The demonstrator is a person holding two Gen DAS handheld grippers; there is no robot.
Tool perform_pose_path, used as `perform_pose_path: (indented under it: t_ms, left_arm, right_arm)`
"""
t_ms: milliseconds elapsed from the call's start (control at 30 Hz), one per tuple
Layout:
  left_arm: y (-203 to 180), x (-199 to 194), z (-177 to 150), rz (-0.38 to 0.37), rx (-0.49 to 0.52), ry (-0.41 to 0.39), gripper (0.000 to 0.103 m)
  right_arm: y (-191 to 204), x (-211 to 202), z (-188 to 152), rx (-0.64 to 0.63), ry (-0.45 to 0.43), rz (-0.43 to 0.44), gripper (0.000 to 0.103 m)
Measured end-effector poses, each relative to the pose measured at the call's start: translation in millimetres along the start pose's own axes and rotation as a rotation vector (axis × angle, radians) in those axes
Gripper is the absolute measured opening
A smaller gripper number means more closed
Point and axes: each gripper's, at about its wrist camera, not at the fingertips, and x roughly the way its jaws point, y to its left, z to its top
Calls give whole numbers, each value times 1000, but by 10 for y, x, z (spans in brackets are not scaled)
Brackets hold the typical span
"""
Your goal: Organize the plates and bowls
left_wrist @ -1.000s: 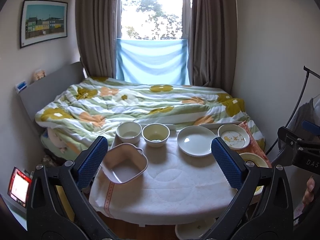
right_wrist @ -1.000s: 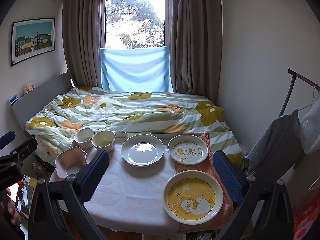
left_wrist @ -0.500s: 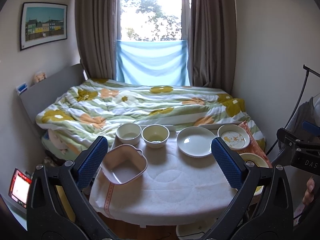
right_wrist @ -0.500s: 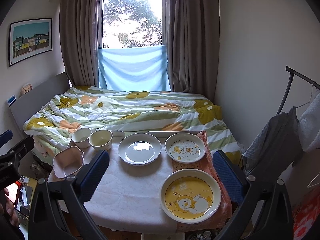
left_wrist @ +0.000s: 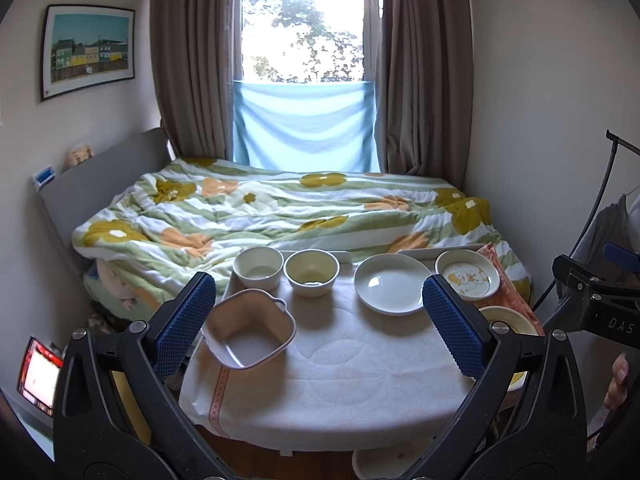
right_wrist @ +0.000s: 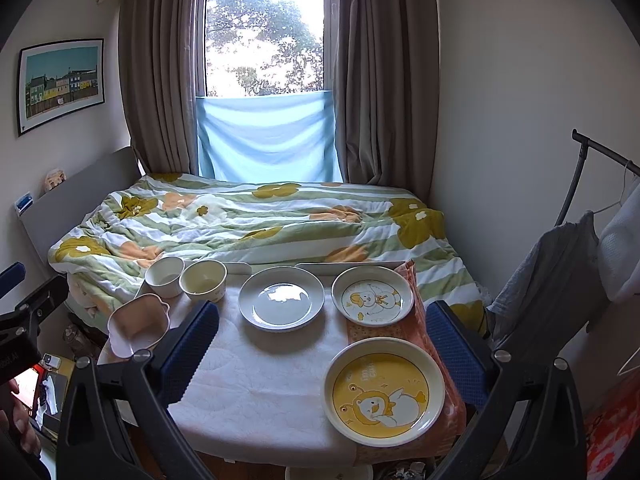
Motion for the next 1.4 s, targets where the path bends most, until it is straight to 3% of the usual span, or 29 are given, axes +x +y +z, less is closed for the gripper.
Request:
perform_pose_path:
  t_ms: [700,900,1200,1400]
  left_arm:
    - [8,10,-7,-3,2,1,103]
    - [-35,41,0,-33,11,10,103]
    - [-315,77,34,-73,38,32,103]
    - [-702,314,-185,-165,49,158,103]
  right_arm:
    - [21,21,32,4,13,-1,103]
    - [14,47,30,7,22,-2,103]
    - [-282,64,-104,32,74,12,103]
    - [-728,181,-269,80,140,50,103]
